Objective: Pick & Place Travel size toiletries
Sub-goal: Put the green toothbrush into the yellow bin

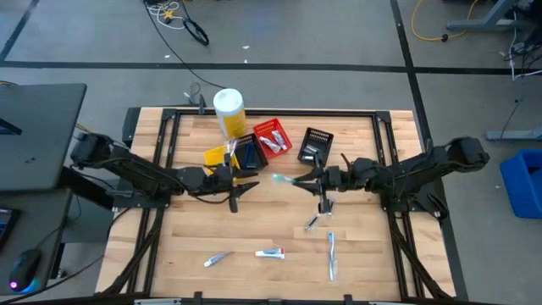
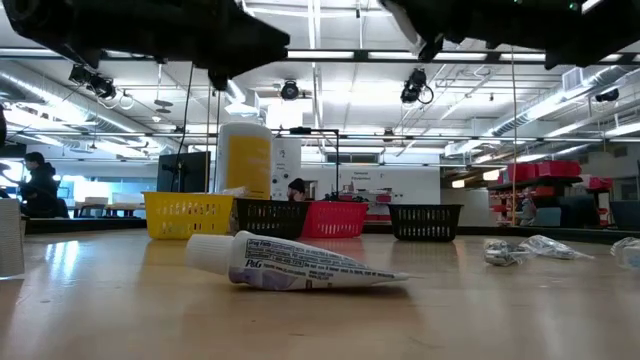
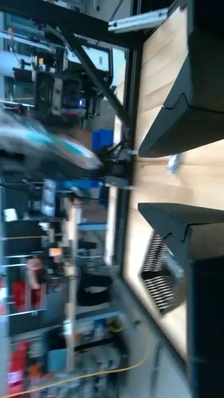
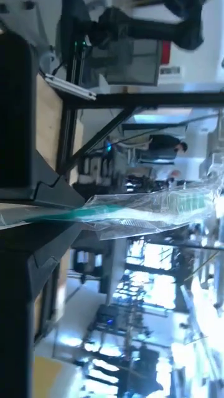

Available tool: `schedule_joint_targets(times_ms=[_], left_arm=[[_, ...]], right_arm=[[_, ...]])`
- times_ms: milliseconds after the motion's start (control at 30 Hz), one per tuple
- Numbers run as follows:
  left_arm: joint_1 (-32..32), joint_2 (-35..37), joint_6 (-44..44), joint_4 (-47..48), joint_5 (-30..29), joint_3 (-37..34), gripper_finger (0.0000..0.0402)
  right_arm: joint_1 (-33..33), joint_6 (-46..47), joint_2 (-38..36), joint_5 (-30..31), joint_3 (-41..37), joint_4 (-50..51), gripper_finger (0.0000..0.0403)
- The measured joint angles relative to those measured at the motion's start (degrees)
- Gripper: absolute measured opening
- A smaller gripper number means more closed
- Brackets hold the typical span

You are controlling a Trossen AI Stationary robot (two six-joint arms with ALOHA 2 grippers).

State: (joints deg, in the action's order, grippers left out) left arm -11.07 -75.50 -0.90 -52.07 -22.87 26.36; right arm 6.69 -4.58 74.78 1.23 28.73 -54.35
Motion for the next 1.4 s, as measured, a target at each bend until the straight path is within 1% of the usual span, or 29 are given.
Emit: schedule_joint_targets(times_ms=[133, 333, 533, 667, 1033, 1200, 1300, 1400], left_arm=[[0.20, -2.59, 3.67, -1.52, 0.01, 2.74, 0.0137], [0.28, -5.26, 4.67, -1.41, -0.05, 5.64, 0.0137], [0.28, -5.27, 3.34, -1.38, 0.02, 5.95, 0.0138], [0.28, -5.25, 3.30, -0.52, 0.50, 5.95, 0.0138], [0.31, -5.25, 4.30, 0.63, 0.74, 5.84, 0.0141], [0.31, -5.25, 4.24, 1.27, 0.19, 5.84, 0.0174], [0.26, -5.13, 4.89, 0.78, -1.13, 5.91, 0.0196], [0.26, -5.10, 5.42, 0.99, -0.81, 5.91, 0.0211]], right_arm=[[-0.95, 3.95, 3.12, 0.01, -0.02, -1.38, 0.0039], [-1.06, 5.68, 10.37, -1.10, 1.04, -11.13, 0.0039], [-1.08, 4.44, 17.55, -1.96, 7.08, -11.52, 0.0039], [-1.78, 3.58, 20.13, -2.04, 9.73, -11.47, 0.0039], [-3.70, 4.21, 20.35, -2.27, 9.84, -8.48, 0.0039], [-4.09, -0.52, 19.75, -2.04, 9.84, -7.33, 0.0039], [-4.79, -0.32, 18.51, -0.03, 9.84, -5.22, 0.0039], [-5.17, -0.39, 17.28, 2.32, 9.84, -1.49, 0.0039]])
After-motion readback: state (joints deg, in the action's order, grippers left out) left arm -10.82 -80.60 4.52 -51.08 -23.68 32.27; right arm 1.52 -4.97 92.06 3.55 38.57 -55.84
